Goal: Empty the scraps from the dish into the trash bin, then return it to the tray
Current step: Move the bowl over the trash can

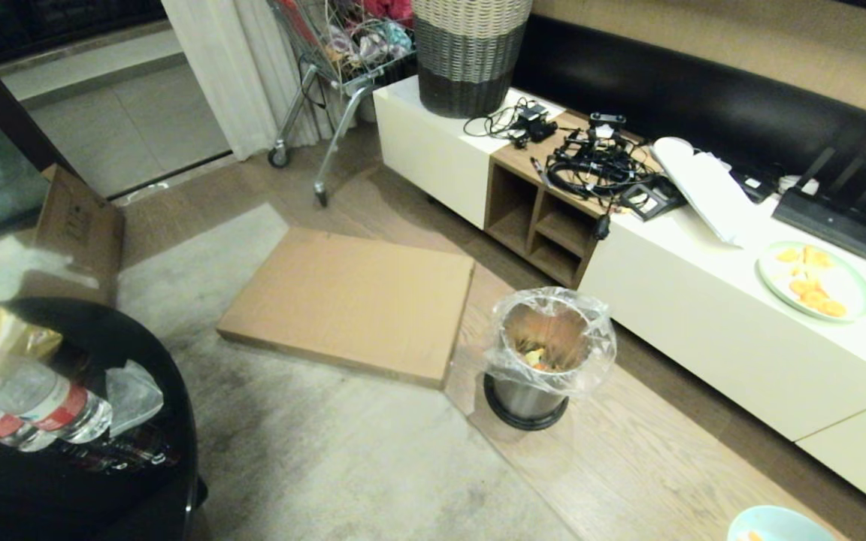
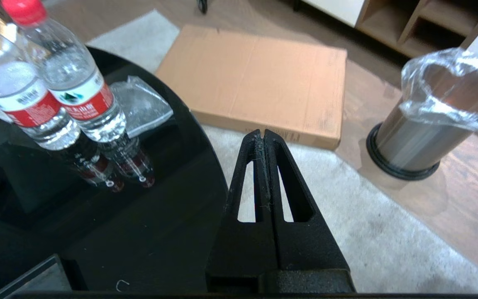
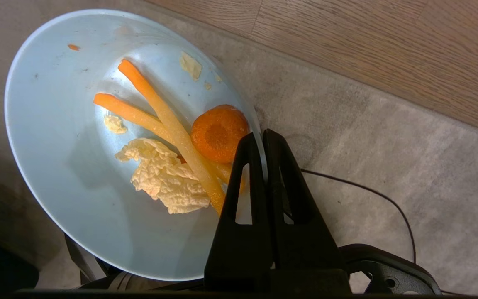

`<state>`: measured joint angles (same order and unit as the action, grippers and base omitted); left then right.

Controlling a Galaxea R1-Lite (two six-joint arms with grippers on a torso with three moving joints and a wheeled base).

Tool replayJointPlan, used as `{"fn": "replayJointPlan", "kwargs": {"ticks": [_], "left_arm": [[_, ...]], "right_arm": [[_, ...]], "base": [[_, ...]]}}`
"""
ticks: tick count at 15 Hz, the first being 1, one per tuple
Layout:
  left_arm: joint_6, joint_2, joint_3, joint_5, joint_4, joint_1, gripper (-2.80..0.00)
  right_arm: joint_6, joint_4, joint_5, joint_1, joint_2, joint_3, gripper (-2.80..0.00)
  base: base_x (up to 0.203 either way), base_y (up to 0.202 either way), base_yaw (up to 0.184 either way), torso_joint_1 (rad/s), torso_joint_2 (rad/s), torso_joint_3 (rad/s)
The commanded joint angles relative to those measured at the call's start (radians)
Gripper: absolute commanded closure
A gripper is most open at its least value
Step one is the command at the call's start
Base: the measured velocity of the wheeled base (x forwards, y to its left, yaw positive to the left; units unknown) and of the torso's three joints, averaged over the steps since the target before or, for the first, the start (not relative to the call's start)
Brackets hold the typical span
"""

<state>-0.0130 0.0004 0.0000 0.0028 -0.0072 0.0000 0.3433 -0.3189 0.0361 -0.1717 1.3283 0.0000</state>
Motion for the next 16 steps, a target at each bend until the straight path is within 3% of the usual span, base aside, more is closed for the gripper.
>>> {"fn": "replayJointPlan", "kwargs": {"ticks": [1,16], "left_arm": [[-0.001,0.000,0.000,0.000,0.000,0.000,0.00],[-0.001,0.000,0.000,0.000,0.000,0.000,0.00]], "right_arm": [[0.001,-0.002,0.001,0.000,-0.003,0.000,0.00],[-0.001,0.000,-0.001,0.001,-0.004,0.000,0.00]], "base": [[0.000,0.000,0.000,0.001,0.00,-0.197],[0.000,0.000,0.000,0.002,0.00,-0.175]]}}
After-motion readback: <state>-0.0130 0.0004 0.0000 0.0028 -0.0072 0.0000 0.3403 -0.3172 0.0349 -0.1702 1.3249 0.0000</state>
